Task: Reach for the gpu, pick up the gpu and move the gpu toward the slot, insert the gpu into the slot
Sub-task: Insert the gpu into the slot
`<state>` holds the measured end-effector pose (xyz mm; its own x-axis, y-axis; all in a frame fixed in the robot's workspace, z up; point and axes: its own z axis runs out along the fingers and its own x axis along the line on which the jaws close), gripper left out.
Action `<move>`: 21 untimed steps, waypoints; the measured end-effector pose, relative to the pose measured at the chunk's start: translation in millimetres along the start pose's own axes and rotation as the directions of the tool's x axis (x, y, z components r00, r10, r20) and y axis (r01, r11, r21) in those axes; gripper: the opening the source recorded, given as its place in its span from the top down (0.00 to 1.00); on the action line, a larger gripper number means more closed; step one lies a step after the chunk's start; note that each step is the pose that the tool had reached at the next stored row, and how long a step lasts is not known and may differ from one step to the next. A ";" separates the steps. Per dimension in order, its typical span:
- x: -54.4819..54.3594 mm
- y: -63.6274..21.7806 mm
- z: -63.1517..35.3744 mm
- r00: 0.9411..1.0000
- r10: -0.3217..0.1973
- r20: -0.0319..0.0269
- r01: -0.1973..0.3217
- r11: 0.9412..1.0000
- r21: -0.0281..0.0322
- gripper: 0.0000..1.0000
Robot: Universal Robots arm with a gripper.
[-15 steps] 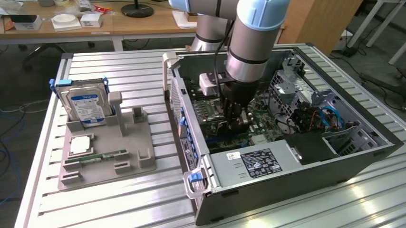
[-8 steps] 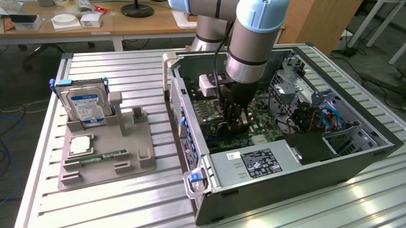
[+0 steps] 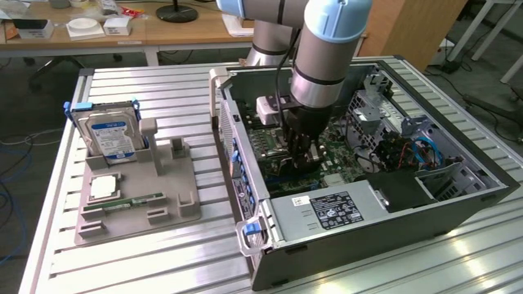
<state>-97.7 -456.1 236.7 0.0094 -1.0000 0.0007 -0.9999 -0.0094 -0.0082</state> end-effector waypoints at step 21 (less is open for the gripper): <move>0.2 3.1 0.2 1.000 -0.001 0.000 0.001 1.000 0.001 0.74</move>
<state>-100.8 -456.3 236.5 0.0103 -0.9999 0.0002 -0.9999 -0.0103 -0.0095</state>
